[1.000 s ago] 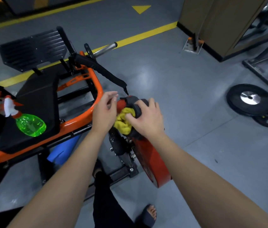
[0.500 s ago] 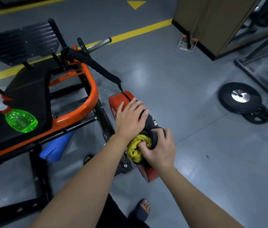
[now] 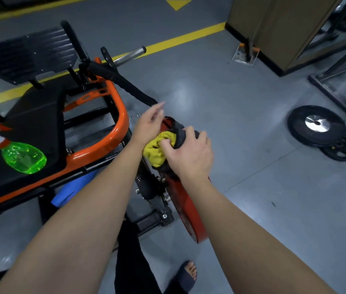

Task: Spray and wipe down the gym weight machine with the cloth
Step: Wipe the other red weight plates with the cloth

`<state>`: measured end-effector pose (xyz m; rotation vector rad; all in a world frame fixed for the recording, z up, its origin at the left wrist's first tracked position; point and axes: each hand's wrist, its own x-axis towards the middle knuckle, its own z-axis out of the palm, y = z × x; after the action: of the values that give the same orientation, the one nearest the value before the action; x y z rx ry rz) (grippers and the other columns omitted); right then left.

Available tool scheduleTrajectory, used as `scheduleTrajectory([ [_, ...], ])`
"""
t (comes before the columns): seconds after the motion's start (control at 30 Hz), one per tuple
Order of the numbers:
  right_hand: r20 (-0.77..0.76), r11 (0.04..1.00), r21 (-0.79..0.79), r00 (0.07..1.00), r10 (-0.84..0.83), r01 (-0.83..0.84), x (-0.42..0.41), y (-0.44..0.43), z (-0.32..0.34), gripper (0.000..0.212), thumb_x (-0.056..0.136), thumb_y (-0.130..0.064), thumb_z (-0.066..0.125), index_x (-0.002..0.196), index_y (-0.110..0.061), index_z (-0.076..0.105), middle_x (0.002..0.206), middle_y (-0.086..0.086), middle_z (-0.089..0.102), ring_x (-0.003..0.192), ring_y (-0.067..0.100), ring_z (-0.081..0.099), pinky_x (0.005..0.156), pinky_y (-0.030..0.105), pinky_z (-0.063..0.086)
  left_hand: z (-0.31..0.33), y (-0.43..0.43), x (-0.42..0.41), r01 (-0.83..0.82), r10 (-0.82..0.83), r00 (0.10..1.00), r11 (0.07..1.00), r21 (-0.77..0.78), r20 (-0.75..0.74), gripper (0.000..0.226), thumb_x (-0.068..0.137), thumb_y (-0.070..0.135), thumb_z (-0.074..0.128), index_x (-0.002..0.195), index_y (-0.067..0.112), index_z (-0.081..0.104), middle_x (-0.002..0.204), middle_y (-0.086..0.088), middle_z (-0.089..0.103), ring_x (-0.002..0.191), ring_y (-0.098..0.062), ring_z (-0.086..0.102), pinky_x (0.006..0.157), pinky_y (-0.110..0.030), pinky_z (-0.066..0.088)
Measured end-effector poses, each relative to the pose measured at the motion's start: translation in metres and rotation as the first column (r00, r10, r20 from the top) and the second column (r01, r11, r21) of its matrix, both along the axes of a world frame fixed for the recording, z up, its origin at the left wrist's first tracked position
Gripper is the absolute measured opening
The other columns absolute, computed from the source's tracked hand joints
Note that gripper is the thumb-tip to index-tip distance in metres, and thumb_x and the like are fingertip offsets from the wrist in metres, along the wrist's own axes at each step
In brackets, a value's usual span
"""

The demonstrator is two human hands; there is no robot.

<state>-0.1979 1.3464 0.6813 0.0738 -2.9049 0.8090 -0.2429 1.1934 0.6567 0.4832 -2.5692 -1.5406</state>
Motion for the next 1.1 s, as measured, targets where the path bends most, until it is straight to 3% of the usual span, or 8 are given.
scheduleTrajectory([
  [0.1, -0.004, 0.998, 0.053, 1.000, 0.018, -0.018, -0.018, -0.013, 0.003, 0.061, 0.078, -0.069, 0.045, 0.116, -0.023, 0.060, 0.106, 0.009, 0.054, 0.102, 0.033, 0.053, 0.079, 0.043, 0.044, 0.003, -0.013, 0.040, -0.313, 0.349, 0.933, 0.910, 0.273, -0.093, 0.035, 0.108, 0.028, 0.045, 0.137, 0.019, 0.062, 0.137, 0.005, 0.064, 0.130, -0.003, 0.056, 0.114, -0.028, 0.041],
  [0.2, 0.033, 0.994, 0.073, 0.997, 0.074, -0.077, -0.037, -0.031, 0.006, 0.060, 0.081, -0.067, 0.049, 0.118, -0.021, 0.060, 0.109, 0.010, 0.056, 0.106, 0.034, 0.053, 0.080, 0.042, 0.044, 0.008, -0.002, 0.088, -0.277, 0.292, 0.955, 0.941, 0.194, -0.051, 0.029, 0.109, 0.022, 0.044, 0.127, 0.020, 0.067, 0.120, 0.017, 0.067, 0.113, 0.014, 0.057, 0.101, -0.012, 0.041],
  [0.37, 0.134, 0.976, 0.052, 0.970, 0.204, -0.213, -0.056, -0.047, 0.008, 0.060, 0.081, -0.067, 0.049, 0.120, -0.022, 0.059, 0.114, 0.011, 0.056, 0.110, 0.035, 0.052, 0.081, 0.042, 0.045, 0.019, 0.004, 0.117, -0.364, 0.379, 0.924, 0.914, 0.177, -0.053, 0.026, 0.108, 0.023, 0.047, 0.126, 0.023, 0.066, 0.107, 0.022, 0.065, 0.094, 0.020, 0.056, 0.077, 0.001, 0.037],
  [0.47, 0.096, 0.980, 0.008, 0.976, 0.198, -0.199, -0.037, -0.029, 0.010, 0.057, 0.080, -0.065, 0.055, 0.118, -0.023, 0.059, 0.112, 0.010, 0.054, 0.110, 0.034, 0.051, 0.083, 0.041, 0.044, 0.035, 0.002, 0.115, -0.354, 0.368, 0.926, 0.924, 0.141, -0.084, 0.026, 0.108, 0.023, 0.047, 0.127, 0.024, 0.065, 0.111, 0.023, 0.063, 0.094, 0.025, 0.054, 0.077, 0.002, 0.036],
  [0.63, -0.061, 0.983, -0.180, 0.998, 0.025, -0.036, 0.033, 0.039, -0.012, 0.049, 0.071, -0.055, 0.065, 0.111, -0.026, 0.065, 0.103, 0.006, 0.054, 0.100, 0.033, 0.057, 0.078, 0.042, 0.052, 0.046, 0.031, 0.085, -0.285, 0.289, 0.955, 0.957, 0.061, -0.067, 0.032, 0.108, 0.030, 0.046, 0.134, 0.022, 0.064, 0.129, 0.012, 0.063, 0.118, -0.001, 0.056, 0.106, -0.028, 0.044],
  [0.73, -0.051, 0.973, -0.226, 0.997, -0.060, 0.047, 0.065, 0.075, -0.027, 0.052, 0.067, -0.054, 0.064, 0.110, -0.026, 0.064, 0.101, 0.002, 0.055, 0.097, 0.033, 0.062, 0.074, 0.042, 0.055, 0.036, 0.070, 0.069, 0.003, 0.013, 0.996, 0.984, -0.179, 0.093, 0.043, 0.108, 0.043, 0.041, 0.147, 0.028, 0.053, 0.162, 0.004, 0.038, 0.153, -0.015, 0.024, 0.127, -0.051, 0.015],
  [0.87, 0.013, 0.968, -0.237, 0.996, -0.088, 0.088, 0.074, 0.087, -0.032, 0.056, 0.063, -0.059, 0.060, 0.110, -0.028, 0.061, 0.100, -0.006, 0.053, 0.097, 0.024, 0.062, 0.071, 0.038, 0.054, 0.023, 0.091, 0.072, 0.206, -0.067, 0.966, 0.779, -0.592, 0.249, 0.057, 0.106, 0.059, 0.022, 0.160, 0.044, 0.021, 0.171, 0.007, 0.013, 0.158, -0.022, 0.002, 0.125, -0.059, -0.001],
  [1.1, -0.016, 0.965, -0.249, 0.996, -0.091, 0.084, 0.059, 0.071, -0.028, 0.056, 0.064, -0.060, 0.059, 0.107, -0.025, 0.063, 0.099, -0.003, 0.056, 0.097, 0.026, 0.060, 0.074, 0.039, 0.053, 0.014, 0.076, 0.057, 0.176, -0.067, 0.974, 0.820, -0.544, 0.214, 0.047, 0.103, 0.063, 0.029, 0.144, 0.047, 0.044, 0.167, 0.010, 0.025, 0.156, -0.022, 0.010, 0.124, -0.062, 0.003],
])
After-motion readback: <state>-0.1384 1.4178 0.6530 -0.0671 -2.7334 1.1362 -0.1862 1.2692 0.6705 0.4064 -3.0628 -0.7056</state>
